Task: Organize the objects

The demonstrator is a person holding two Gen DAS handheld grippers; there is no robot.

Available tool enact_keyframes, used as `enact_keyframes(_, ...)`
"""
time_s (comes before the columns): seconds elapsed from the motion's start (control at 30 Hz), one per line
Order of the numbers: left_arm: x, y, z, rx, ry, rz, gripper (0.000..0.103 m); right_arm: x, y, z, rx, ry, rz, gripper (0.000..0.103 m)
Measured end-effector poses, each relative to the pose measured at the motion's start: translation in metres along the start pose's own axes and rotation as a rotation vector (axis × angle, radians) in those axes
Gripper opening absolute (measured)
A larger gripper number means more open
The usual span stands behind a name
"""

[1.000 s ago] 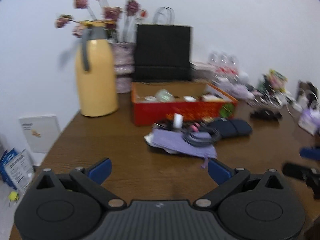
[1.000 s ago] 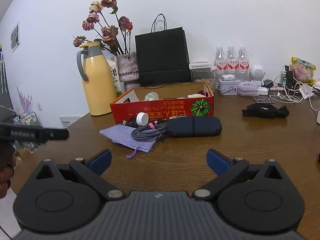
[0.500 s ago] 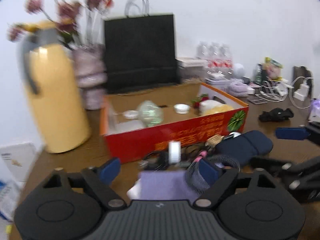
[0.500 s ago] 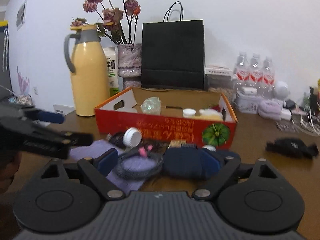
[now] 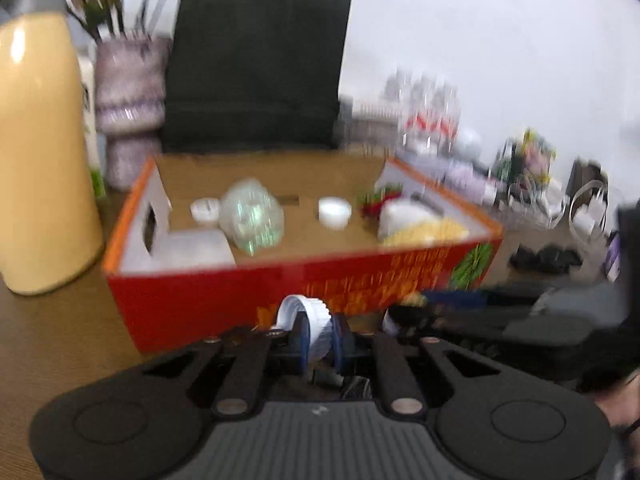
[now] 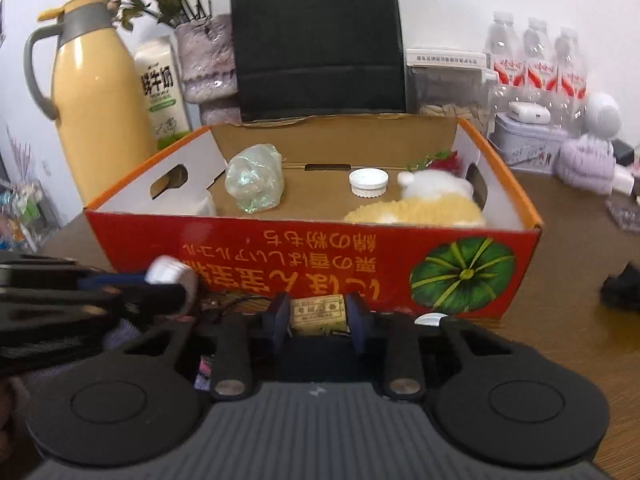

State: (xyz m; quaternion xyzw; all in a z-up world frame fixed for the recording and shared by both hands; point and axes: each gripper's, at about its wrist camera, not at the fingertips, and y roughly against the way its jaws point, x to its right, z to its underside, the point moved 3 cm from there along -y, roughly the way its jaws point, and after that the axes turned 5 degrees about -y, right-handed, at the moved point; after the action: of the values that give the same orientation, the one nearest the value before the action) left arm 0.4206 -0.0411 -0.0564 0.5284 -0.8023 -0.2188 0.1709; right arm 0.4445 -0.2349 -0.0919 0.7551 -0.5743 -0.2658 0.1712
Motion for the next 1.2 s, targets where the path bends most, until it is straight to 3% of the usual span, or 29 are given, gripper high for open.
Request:
enact_keyframes(0.17, 0.001, 0.052, -0.001, 0.088, 0.024, -0.090, 0.009, -0.006, 0.055, -0.001, 0.195, -0.005, 0.015, 0.031)
enact_keyframes(0.27, 0.006, 0.089, 0.021, 0.079, 0.068, -0.106, 0.009, -0.009, 0.109, 0.017, 0.288, -0.127, -0.079, 0.031)
enact_keyframes(0.37, 0.017, 0.119, 0.043, 0.063, 0.061, -0.141, 0.009, -0.026, 0.139, 0.051, 0.250, -0.155, -0.113, 0.031)
enact_keyframes(0.57, 0.042, 0.156, 0.083, 0.025, -0.002, -0.108, 0.009, -0.057, 0.180, 0.101, 0.185, -0.010, -0.038, 0.031)
enact_keyframes(0.73, 0.063, 0.146, 0.109, -0.091, -0.075, -0.134, 0.008, -0.063, 0.197, 0.133, 0.171, 0.069, 0.090, 0.031)
enact_keyframes(0.87, 0.081, 0.148, 0.121, -0.088, -0.115, -0.107, 0.008, -0.055, 0.205, 0.148, 0.145, 0.088, 0.124, 0.032)
enact_keyframes(0.97, 0.093, 0.139, 0.133, -0.131, -0.172, -0.153, 0.009, -0.051, 0.204, 0.158, 0.104, 0.079, 0.133, 0.032)
enact_keyframes(1.03, 0.101, 0.140, 0.137, -0.107, -0.232, -0.193, 0.010, -0.046, 0.204, 0.163, 0.084, 0.040, 0.109, 0.032)
enact_keyframes(1.07, 0.104, 0.141, 0.138, -0.106, -0.247, -0.189, 0.015, -0.043, 0.205, 0.165, 0.082, 0.025, 0.097, 0.032)
enact_keyframes(1.1, 0.107, 0.142, 0.138, -0.101, -0.256, -0.165, 0.031, -0.041, 0.204, 0.167, 0.078, 0.013, 0.085, 0.032)
enact_keyframes(1.17, 0.111, 0.145, 0.138, -0.084, -0.254, -0.110, 0.051, -0.035, 0.205, 0.170, 0.084, -0.006, 0.072, 0.033)
enact_keyframes(1.2, 0.112, 0.147, 0.138, -0.081, -0.246, -0.099, 0.052, -0.033, 0.206, 0.171, 0.088, -0.011, 0.063, 0.034)
